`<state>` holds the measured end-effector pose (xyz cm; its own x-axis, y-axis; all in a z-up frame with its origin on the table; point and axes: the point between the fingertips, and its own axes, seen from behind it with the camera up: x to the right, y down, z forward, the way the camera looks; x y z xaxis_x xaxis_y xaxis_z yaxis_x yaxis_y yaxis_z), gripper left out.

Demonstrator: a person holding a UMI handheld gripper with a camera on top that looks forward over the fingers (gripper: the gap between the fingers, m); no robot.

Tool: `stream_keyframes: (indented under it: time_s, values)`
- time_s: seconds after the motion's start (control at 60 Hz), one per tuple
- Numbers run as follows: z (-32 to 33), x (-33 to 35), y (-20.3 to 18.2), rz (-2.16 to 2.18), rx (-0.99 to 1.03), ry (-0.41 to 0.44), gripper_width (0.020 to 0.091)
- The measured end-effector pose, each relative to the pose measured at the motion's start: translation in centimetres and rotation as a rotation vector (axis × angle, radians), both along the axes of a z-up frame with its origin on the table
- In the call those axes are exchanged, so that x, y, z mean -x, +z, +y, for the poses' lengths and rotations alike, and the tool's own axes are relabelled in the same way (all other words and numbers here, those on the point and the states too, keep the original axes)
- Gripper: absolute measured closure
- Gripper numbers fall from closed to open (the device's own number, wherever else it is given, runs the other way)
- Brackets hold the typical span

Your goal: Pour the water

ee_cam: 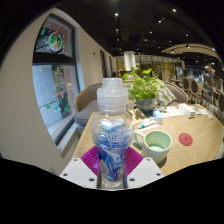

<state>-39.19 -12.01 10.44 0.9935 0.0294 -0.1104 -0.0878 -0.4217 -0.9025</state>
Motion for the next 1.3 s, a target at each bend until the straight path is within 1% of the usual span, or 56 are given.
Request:
stream_keyframes:
  time_s: [0.183, 0.25, 0.317, 0.4, 0.417, 0.467, 0.483, 0.517, 0.533, 0.6, 0.65, 0.667, 0.7, 0.783, 0.8, 0.833, 0.917, 0.933, 1.017, 1.067, 1.117, 1.183, 1.2, 1.3]
  values:
    - [2.3, 1.5, 5.3, 0.292, -0.043, 0.016, 0.0816]
    - [2.5, 3.0, 7.6, 0.491, -0.025, 0.014, 0.0818]
    - [3.7, 3.4, 8.5, 0.733, 0.012, 0.012, 0.0818]
    - [3.6, 4.5, 10.4, 1.054, 0.085, -0.016, 0.0818]
    - [4.8, 4.9, 9.4, 1.106, 0.089, -0.026, 0.0817]
    - [5.4, 4.7, 9.6, 1.287, 0.119, -0.046, 0.0819]
    - [4.7, 4.3, 10.5, 1.355, 0.138, -0.052, 0.0819]
    - [4.9, 4.1, 10.6, 1.464, 0.164, -0.068, 0.082]
    - [5.8, 4.3, 9.9, 1.506, 0.163, -0.08, 0.0821]
    - [6.4, 3.5, 9.5, 1.68, 0.179, -0.108, 0.082]
    - [6.9, 2.8, 9.0, 1.782, 0.184, -0.128, 0.082]
    - [5.7, 1.9, 10.1, 1.825, 0.204, -0.132, 0.0819]
    - [7.1, 2.2, 9.1, 1.858, 0.198, -0.152, 0.0819]
    - [7.7, 1.5, 8.3, 1.957, 0.201, -0.181, 0.082]
    - [6.9, 0.7, 8.8, 1.976, 0.204, -0.183, 0.0819]
    - [7.9, 0.6, 8.3, 2.0, 0.203, -0.193, 0.0819]
    - [7.9, 0.4, 7.8, 2.02, 0.216, -0.208, 0.0818]
    - [7.2, -0.1, 8.0, 2.016, 0.221, -0.206, 0.0819]
    - [7.7, 0.7, 7.6, 1.921, 0.241, -0.184, 0.082]
    - [7.3, 0.6, 8.2, 1.862, 0.246, -0.164, 0.0818]
    - [7.2, 0.4, 8.7, 1.762, 0.237, -0.137, 0.0817]
    - [6.3, -0.4, 10.2, 1.581, 0.205, -0.075, 0.082]
    - [6.9, -0.3, 10.3, 1.512, 0.195, -0.065, 0.082]
    - [7.3, -2.9, 12.9, 1.174, 0.081, 0.022, 0.0817]
